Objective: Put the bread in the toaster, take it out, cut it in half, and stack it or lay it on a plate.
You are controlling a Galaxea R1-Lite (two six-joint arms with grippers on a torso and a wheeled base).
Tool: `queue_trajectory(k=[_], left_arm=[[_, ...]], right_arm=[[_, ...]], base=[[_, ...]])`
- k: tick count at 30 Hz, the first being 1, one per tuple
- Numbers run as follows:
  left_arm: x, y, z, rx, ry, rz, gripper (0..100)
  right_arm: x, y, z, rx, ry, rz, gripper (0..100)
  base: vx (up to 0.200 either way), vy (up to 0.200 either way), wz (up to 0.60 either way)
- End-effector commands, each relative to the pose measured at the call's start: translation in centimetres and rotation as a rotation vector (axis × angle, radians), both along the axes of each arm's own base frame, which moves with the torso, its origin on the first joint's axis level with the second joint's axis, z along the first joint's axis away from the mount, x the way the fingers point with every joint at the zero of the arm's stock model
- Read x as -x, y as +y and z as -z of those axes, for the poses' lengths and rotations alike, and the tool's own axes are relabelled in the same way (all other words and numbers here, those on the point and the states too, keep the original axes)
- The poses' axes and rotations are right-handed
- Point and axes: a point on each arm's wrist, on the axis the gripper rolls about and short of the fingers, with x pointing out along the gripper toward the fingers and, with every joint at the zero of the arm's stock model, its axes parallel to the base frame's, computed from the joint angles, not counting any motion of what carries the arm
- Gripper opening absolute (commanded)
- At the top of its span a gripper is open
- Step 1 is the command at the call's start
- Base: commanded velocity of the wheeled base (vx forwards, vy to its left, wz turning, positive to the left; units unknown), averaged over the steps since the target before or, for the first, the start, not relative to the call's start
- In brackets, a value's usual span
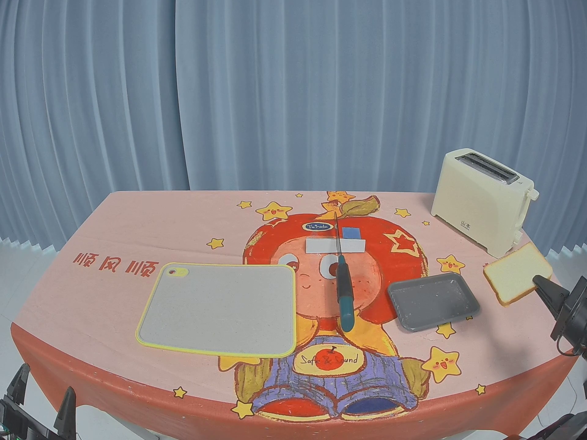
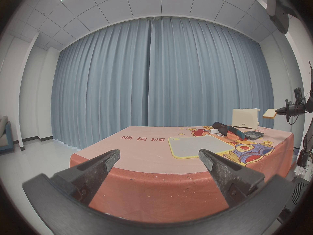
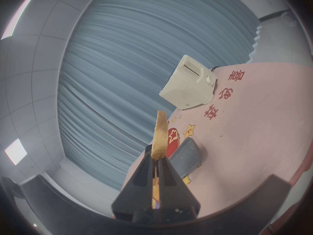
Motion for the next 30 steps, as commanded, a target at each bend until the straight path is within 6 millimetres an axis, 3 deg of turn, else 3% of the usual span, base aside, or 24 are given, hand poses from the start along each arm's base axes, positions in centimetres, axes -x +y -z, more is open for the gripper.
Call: queue_trajectory(k=[1, 7, 30], left_arm=[[0.0, 0.0, 0.5, 0.0, 0.001, -0.001, 100], [0.0, 0.0, 0.5, 0.0, 0.001, -0.001, 100], [0.0, 0.0, 0.5, 0.0, 0.001, 0.001, 100]], right_arm=[[0.7, 0.1, 0.7, 0.057, 0.032, -0.01, 0], [1.9, 0.3, 0.2, 0.086, -0.033, -0.021, 0], [1.9, -0.2, 0.2, 0.183, -0.053, 0.011, 0]], base=[[0.0, 0.0, 0.0], [0.0, 0.0, 0.0], [0.0, 0.0, 0.0]])
